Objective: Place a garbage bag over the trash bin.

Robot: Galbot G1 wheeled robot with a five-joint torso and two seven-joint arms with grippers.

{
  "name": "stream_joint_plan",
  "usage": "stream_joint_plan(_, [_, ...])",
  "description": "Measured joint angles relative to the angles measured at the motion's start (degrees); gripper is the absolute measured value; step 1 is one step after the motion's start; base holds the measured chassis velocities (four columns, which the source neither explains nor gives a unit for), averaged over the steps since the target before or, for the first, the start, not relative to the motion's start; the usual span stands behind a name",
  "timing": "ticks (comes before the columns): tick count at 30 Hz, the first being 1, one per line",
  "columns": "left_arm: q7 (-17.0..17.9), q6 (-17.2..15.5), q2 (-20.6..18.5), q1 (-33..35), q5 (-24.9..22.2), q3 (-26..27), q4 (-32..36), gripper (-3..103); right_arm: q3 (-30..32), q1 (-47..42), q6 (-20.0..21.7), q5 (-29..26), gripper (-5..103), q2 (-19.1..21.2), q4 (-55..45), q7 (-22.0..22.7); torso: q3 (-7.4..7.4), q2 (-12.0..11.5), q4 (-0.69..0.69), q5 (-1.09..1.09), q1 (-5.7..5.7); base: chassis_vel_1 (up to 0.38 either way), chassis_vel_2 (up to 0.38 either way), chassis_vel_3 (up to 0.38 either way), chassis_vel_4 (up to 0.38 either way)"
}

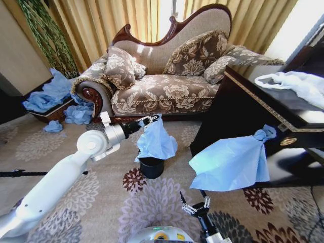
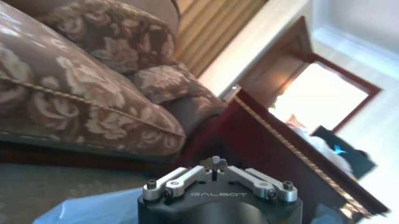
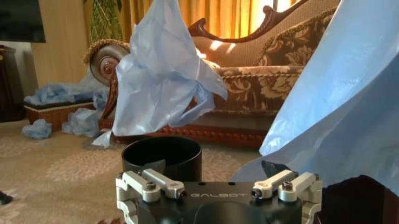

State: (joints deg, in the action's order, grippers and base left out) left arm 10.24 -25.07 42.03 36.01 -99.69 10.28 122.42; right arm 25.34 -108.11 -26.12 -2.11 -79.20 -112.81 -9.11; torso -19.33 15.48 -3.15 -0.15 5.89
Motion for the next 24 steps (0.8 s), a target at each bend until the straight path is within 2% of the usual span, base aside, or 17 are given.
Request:
stream_joint_plan(1, [3.9,0.5,0.0,-0.2,0.1,0.1,1.1,0,0.1,0.0,-0.1,0.0,100,0.1,0.1,0.0,0.0,0.0,0.0,0.01,0.0,0.0,0.0,0.0,0.0])
stream_joint_plan(2, [3.9,0.5,0.0,-0.2,0.1,0.1,1.1,0,0.1,0.0,-0.1,0.0,100,0.1,0.1,0.0,0.0,0.0,0.0,0.01,0.0,0.0,0.0,0.0,0.0])
stream_joint_plan(5, [10.5,1.2,0.2,-0.2,0.6,0.5,3.2,0,0.3,0.1,-0.1,0.0,100,0.3,0.1,-0.1,0.0,0.0,0.0,0.0,0.0,0.0,0.0,0.0,0.0])
stream_joint_plan(7, [13.7,1.7,0.2,0.1,1.2,0.6,4.4,0,0.2,0.2,-0.1,0.0,100,0.4,0.2,-0.1,0.0,0.0,0.0,0.01,0.0,0.0,0.0,0.0,0.0])
stream_joint_plan(8, [13.7,1.7,0.2,0.1,1.2,0.6,4.4,0,0.2,0.2,-0.1,0.0,100,0.4,0.2,-0.1,0.0,0.0,0.0,0.01,0.0,0.0,0.0,0.0,0.0])
stream_joint_plan(10, [17.2,2.1,0.4,0.3,1.5,0.5,5.7,0,0.0,0.5,-0.1,-0.1,100,0.5,0.3,-0.1,0.0,0.0,0.0,0.0,0.0,0.0,0.0,0.0,0.0])
stream_joint_plan(14, [19.1,2.3,0.5,0.3,1.6,0.4,6.3,0,-0.2,0.6,0.0,-0.1,100,0.5,0.4,-0.1,0.0,0.0,0.0,0.0,0.0,0.0,0.0,0.0,0.0])
stream_joint_plan(15, [21.3,2.6,0.6,0.0,1.6,0.2,7.1,0,-0.4,0.7,0.2,-0.1,100,0.5,0.5,-0.1,0.0,0.0,0.0,0.0,0.0,0.0,0.0,0.0,0.0])
stream_joint_plan(16, [21.3,2.6,0.6,0.0,1.6,0.2,7.1,0,-0.4,0.7,0.2,-0.1,100,0.5,0.5,-0.1,0.0,0.0,0.0,0.0,0.0,0.0,0.0,0.0,0.0])
stream_joint_plan(18, [24.1,2.8,0.1,-1.5,1.4,-0.1,8.4,0,-0.7,1.0,0.5,0.0,100,0.6,0.8,-0.1,0.0,0.0,0.0,0.0,0.0,0.0,0.0,0.0,0.0])
stream_joint_plan(24, [27.8,2.8,-1.0,-2.8,0.2,0.0,9.9,0,-0.9,1.2,0.7,0.0,100,0.6,0.8,0.0,0.0,0.0,0.0,0.0,0.0,0.0,0.0,0.0,0.0])
